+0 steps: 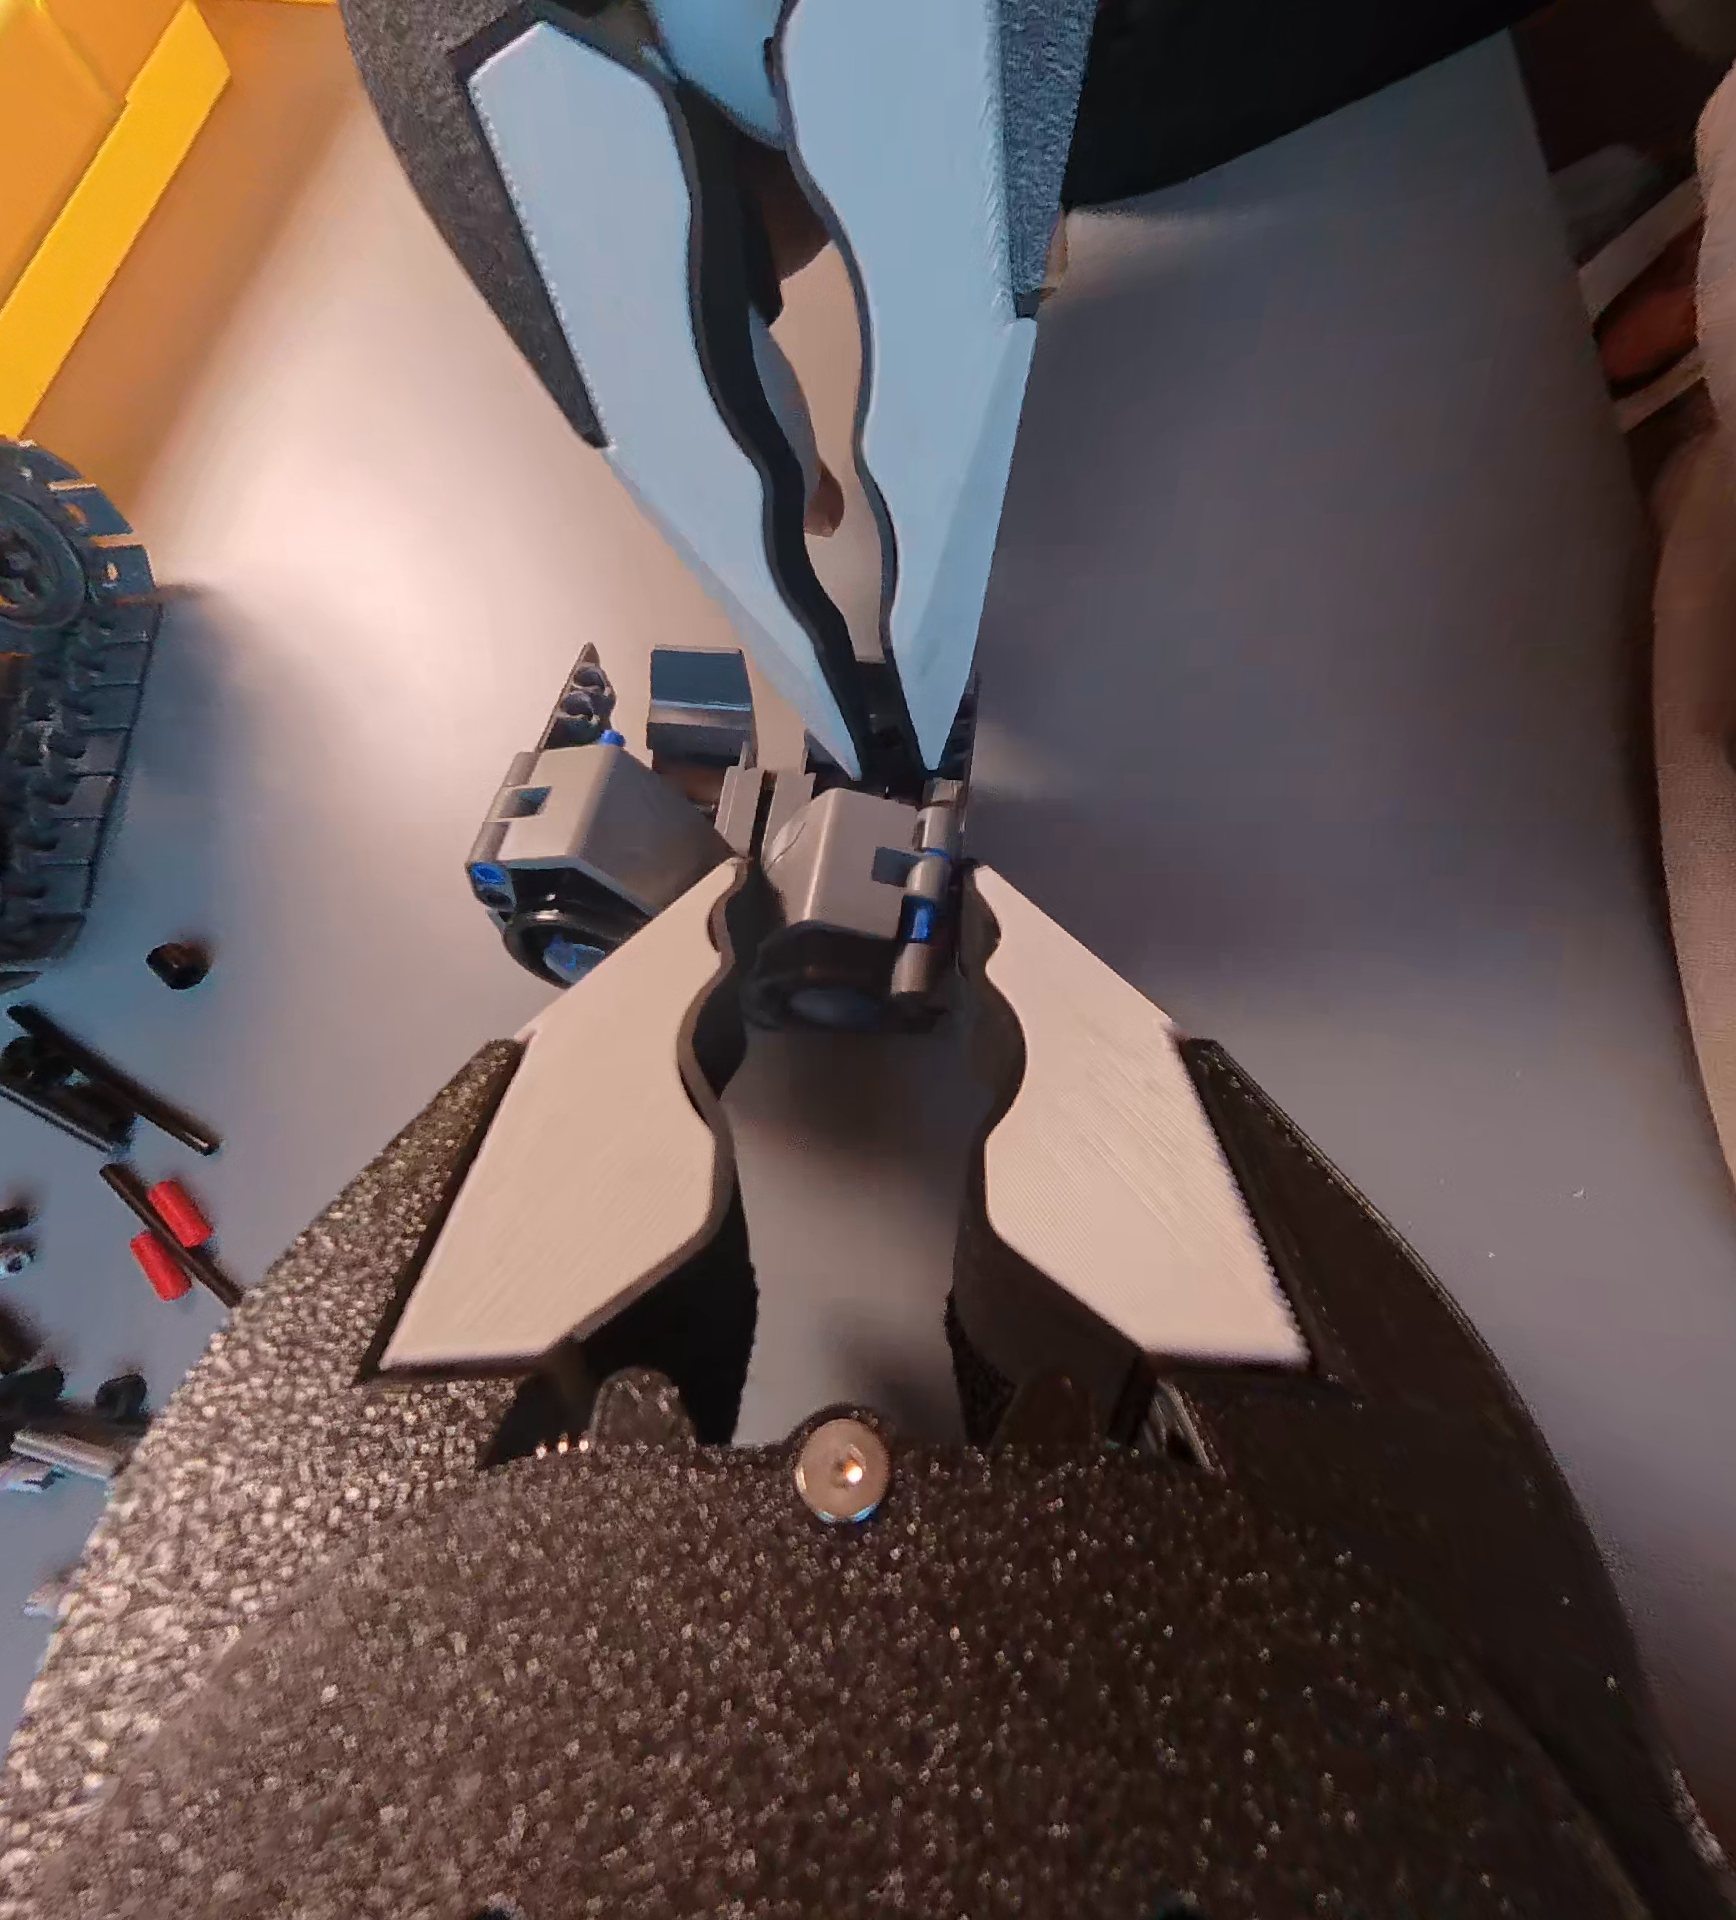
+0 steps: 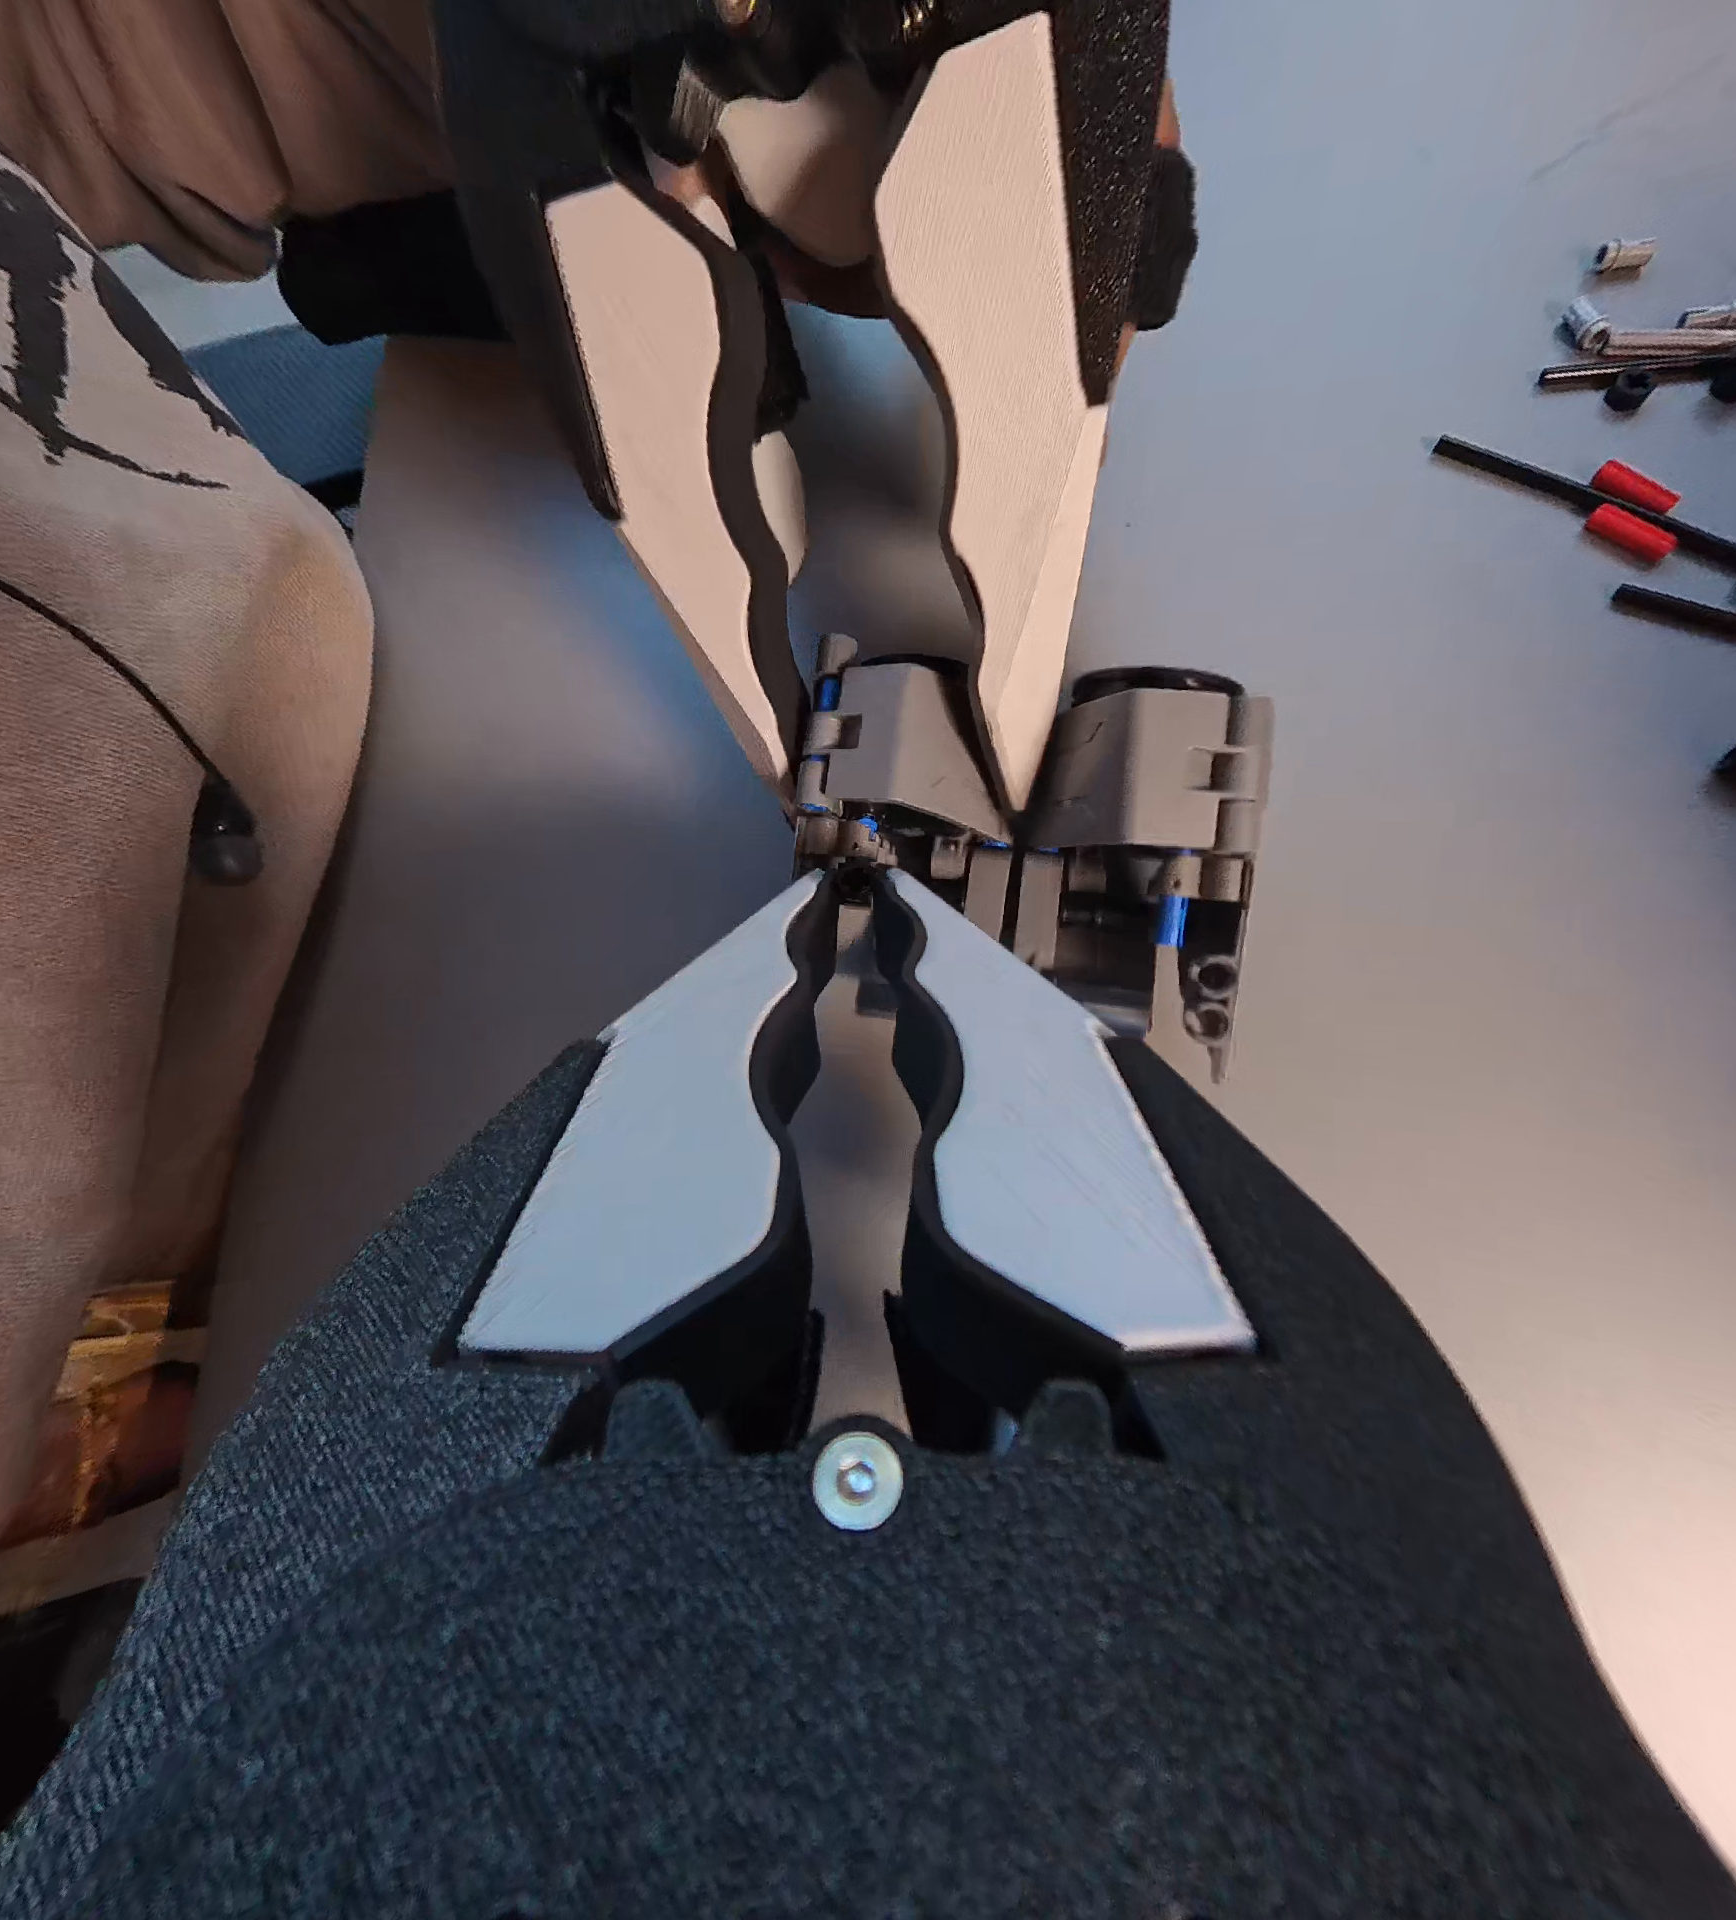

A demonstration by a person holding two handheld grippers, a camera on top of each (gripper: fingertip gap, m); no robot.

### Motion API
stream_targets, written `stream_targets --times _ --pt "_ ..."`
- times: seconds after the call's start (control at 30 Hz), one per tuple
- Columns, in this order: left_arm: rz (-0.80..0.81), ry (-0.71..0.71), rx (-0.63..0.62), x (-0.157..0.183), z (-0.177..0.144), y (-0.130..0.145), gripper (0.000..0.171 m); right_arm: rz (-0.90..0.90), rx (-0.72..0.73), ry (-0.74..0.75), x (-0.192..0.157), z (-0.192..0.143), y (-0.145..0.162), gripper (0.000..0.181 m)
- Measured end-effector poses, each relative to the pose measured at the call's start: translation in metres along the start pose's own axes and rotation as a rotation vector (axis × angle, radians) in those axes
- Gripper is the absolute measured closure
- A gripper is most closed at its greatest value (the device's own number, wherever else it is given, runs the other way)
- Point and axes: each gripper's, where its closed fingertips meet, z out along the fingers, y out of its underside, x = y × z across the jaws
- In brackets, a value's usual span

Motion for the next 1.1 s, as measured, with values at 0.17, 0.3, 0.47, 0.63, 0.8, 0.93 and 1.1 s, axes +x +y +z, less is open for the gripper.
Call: stream_targets --times 0.17,0.3,0.47,0.63,0.8,0.93,1.1 --pt "0.034 -0.025 -0.003 -0.001 0.002 0.001 0.133 0.022 0.01 -0.027 -0.001 0.003 -0.001 0.174" --pt "0.079 -0.064 -0.026 -0.001 0.005 0.0 0.131 0.035 -0.029 -0.037 -0.003 0.008 0.001 0.173" --pt "0.144 -0.113 -0.061 0.0 0.009 -0.002 0.13 0.008 -0.067 -0.035 -0.004 0.008 0.003 0.174" --pt "0.123 -0.1 -0.078 0.001 0.011 -0.001 0.134 0.037 -0.098 -0.033 -0.004 0.006 0.004 0.175" --pt "0.139 -0.092 -0.084 0.006 0.014 -0.005 0.135 0.077 -0.106 -0.051 -0.011 0.0 0.01 0.175" --pt "0.137 -0.081 -0.081 0.009 0.016 -0.006 0.136 0.055 -0.129 -0.045 -0.013 -0.001 0.012 0.175" --pt "0.132 -0.065 -0.069 0.015 0.018 -0.01 0.136 0.059 -0.136 -0.05 -0.018 -0.005 0.017 0.175"
